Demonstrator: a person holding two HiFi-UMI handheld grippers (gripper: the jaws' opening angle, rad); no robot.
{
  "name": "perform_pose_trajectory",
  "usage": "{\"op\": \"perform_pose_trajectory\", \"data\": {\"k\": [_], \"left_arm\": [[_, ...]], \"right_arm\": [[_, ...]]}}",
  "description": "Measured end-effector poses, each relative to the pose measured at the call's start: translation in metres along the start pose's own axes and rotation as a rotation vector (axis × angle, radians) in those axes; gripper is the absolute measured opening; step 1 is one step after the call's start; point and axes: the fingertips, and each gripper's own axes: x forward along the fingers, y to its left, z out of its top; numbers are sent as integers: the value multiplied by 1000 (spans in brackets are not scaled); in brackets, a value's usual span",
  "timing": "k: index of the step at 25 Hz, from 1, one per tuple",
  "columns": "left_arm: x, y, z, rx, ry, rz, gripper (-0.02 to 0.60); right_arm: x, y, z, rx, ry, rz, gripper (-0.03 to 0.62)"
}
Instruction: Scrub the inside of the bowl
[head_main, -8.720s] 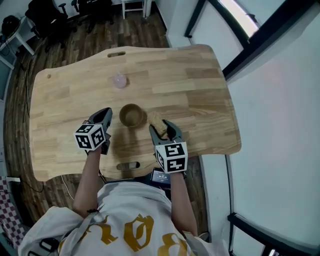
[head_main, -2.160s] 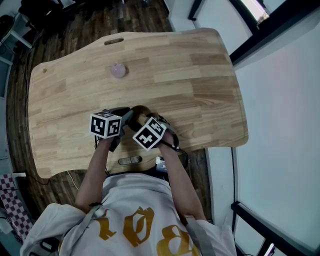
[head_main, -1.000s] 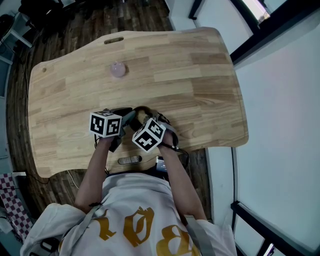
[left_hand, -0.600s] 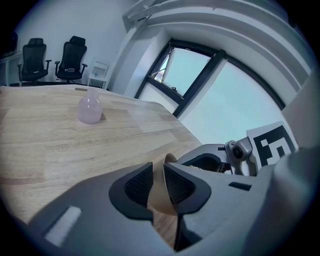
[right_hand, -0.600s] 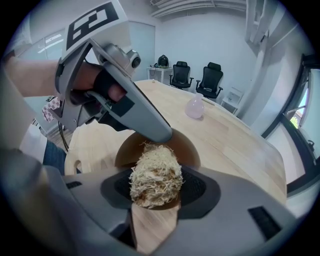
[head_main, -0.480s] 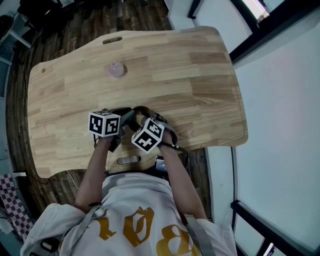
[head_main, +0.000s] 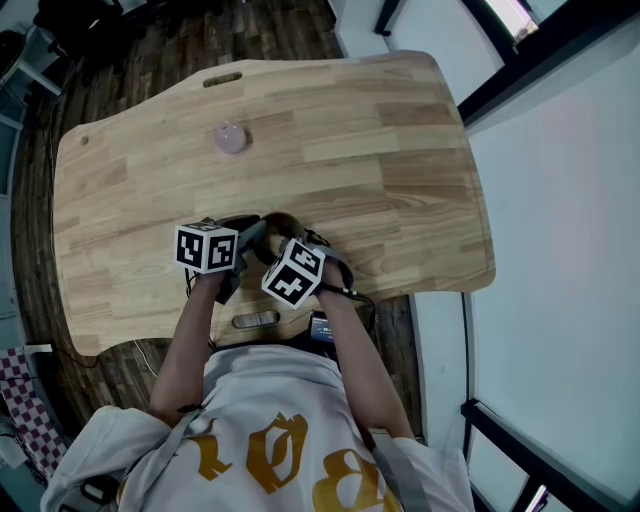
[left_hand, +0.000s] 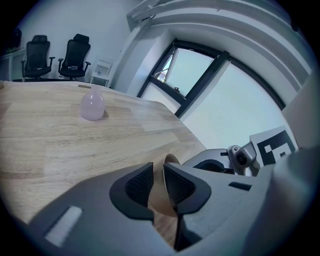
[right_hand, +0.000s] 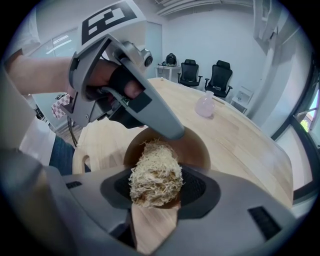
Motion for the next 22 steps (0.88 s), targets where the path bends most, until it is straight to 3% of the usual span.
{"op": "perform_pose_trajectory", "data": {"k": [13,22], "left_arm": [[-1,0,-1,5,4,-1,58],[-2,0,-2,23,12,5,58]], "right_arm": [[-1,5,-2,33,26,52,193],[0,5,-11,120,73,100,193]]}}
